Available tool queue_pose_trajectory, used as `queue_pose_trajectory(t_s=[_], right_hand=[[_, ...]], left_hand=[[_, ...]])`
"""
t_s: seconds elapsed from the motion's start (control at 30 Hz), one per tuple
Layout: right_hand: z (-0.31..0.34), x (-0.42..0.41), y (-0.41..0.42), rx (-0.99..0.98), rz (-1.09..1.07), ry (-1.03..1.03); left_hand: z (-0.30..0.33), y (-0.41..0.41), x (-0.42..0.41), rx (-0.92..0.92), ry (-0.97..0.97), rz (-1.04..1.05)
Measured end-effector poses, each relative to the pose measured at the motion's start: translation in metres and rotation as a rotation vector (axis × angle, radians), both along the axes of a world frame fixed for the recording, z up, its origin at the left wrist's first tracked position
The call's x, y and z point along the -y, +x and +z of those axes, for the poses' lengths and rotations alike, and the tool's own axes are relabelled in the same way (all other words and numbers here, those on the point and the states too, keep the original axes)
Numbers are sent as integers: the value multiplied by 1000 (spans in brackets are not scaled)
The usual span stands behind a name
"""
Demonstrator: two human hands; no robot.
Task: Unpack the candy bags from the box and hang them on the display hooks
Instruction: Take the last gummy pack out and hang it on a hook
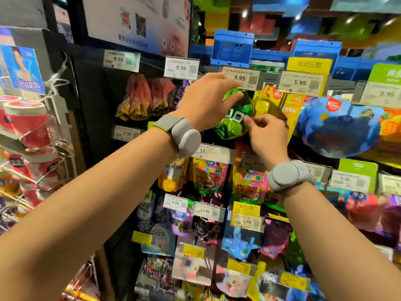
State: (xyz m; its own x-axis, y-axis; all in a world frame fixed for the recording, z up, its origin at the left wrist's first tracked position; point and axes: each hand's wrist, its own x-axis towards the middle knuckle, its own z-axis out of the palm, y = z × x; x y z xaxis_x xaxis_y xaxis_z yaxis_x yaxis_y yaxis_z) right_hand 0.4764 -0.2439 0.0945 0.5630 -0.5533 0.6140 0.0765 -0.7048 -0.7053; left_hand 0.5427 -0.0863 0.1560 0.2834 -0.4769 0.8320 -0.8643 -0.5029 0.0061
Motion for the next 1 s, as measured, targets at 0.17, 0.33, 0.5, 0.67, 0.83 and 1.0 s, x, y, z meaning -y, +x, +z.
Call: queue_pose_trajectory(t_s=[0.17,0.33,0.5,0.67,0.83,1.0], right_hand=[[-16,-6,-22,90,5,75],[-53,-8,-50,114,58,208],[-103,-8,-85,143,93,400],[-185,-4,-124,39,95,635],[-261,8,-169,-53,40,797],[-341,33,-231,-184,10,922]], left_hand=[[-34,-8,4,18,-117,-132],[-77,-42,15,-169,-249,-300],[-133,-69,21,-619,-339,-398],[-212,-96,29,-976,-362,-340],[-279,-137,35,-1209,-334,-288],[-345,-184,48,-1414,-276,-176]])
